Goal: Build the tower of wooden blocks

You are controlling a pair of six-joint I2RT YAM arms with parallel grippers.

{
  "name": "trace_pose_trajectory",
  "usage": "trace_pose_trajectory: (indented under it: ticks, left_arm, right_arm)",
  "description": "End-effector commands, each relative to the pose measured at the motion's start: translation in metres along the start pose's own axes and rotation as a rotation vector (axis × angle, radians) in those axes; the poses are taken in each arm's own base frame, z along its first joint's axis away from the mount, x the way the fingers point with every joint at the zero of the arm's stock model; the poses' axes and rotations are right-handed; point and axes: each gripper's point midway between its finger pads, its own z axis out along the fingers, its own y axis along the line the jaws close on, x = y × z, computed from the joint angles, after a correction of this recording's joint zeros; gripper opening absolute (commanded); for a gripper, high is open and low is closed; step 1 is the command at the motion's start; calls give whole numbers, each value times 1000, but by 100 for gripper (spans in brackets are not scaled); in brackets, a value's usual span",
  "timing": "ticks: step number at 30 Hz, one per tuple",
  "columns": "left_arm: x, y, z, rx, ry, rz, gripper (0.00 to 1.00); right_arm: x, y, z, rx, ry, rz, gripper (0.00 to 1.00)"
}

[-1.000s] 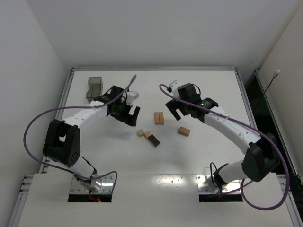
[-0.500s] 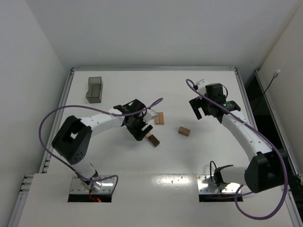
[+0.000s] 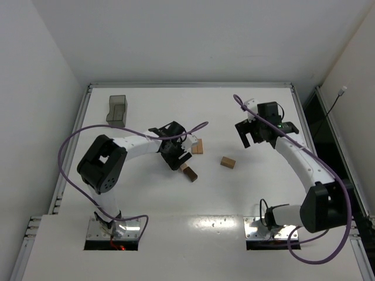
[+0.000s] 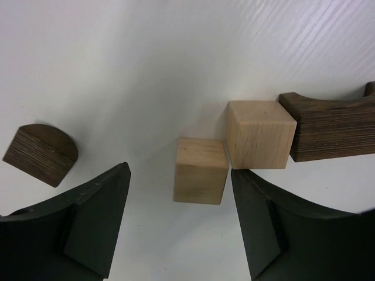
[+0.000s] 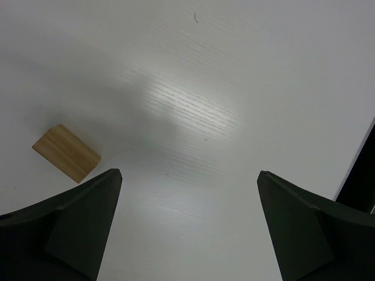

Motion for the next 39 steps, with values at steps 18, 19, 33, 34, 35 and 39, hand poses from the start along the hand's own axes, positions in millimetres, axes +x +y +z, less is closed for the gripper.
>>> trace_pose_trajectory:
  ticks: [18, 19, 33, 34, 35, 39]
  left_arm:
    - [-34, 3, -14, 2, -73, -12, 0]
    - [-44, 4, -22, -3, -98, -61, 0]
    - [-92, 10, -48, -204, -173, -786, 0]
    - [-94, 14, -46, -220, -177, -802, 0]
    - [-101, 17, -47, -229, -193, -817, 0]
    - [-130, 30, -35, -253, -239, -868, 0]
  right_arm:
    - [-16, 2, 8, -41, -10, 45, 96]
    - [-16, 2, 8, -41, -10, 45, 96]
    - [-17, 5, 17, -78, 19, 119, 96]
    - [-15, 6, 20, -81, 31, 119, 96]
    - [-18, 5, 18, -80, 27, 128, 96]
    - [-17, 2, 18, -75, 29, 135, 96]
